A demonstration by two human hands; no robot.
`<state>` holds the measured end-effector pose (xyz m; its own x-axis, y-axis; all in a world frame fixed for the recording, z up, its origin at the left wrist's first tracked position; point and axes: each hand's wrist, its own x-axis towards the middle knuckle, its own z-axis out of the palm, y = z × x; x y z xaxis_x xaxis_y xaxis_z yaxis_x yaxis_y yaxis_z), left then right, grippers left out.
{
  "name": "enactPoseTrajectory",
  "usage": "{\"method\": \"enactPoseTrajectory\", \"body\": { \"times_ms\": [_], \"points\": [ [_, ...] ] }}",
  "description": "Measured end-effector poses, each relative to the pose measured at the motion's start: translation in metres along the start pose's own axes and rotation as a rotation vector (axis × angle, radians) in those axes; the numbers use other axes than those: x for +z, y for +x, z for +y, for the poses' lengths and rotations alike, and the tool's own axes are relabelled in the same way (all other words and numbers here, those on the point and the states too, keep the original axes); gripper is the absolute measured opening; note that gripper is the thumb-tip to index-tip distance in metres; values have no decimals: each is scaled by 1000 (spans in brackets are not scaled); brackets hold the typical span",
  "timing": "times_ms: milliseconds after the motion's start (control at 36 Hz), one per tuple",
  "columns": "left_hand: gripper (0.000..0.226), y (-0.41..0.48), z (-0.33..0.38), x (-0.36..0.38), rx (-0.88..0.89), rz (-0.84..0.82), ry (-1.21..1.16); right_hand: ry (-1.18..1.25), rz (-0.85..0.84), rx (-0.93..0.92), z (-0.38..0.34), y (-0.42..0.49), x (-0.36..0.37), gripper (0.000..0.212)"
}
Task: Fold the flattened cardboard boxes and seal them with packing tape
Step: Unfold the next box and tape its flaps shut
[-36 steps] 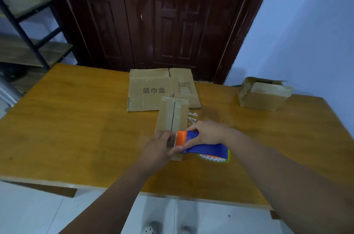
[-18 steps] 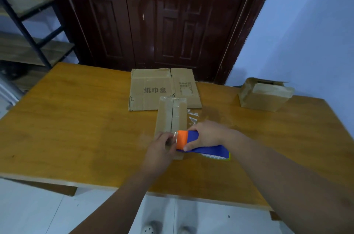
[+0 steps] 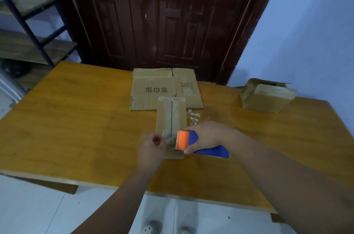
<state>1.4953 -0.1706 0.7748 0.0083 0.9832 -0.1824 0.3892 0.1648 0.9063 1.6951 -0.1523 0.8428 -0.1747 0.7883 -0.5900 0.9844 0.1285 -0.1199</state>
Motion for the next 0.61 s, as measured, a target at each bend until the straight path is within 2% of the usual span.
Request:
{"method": "enactPoseTrajectory", "body": {
  "times_ms": [139,222,333,472,611],
  "points": [
    [9,0,1,-1,-68,-8,-132,-12,47,-14,-3,-4,2,96],
    [6,3,2,-3,-96,-9,-159,-16,93,-21,-4,-9,1,110],
    [8,-2,7,-4,-24,-112,-223,-16,64,-30,0,-12,-4,129],
    [4,-6,5,-4,-13,-157,-243,40,51,-11,8,-17,-7,111],
    [15,-7,6,-5,31,-157,-309,17,45,14,8,-19,-10,98]
  ]
}}
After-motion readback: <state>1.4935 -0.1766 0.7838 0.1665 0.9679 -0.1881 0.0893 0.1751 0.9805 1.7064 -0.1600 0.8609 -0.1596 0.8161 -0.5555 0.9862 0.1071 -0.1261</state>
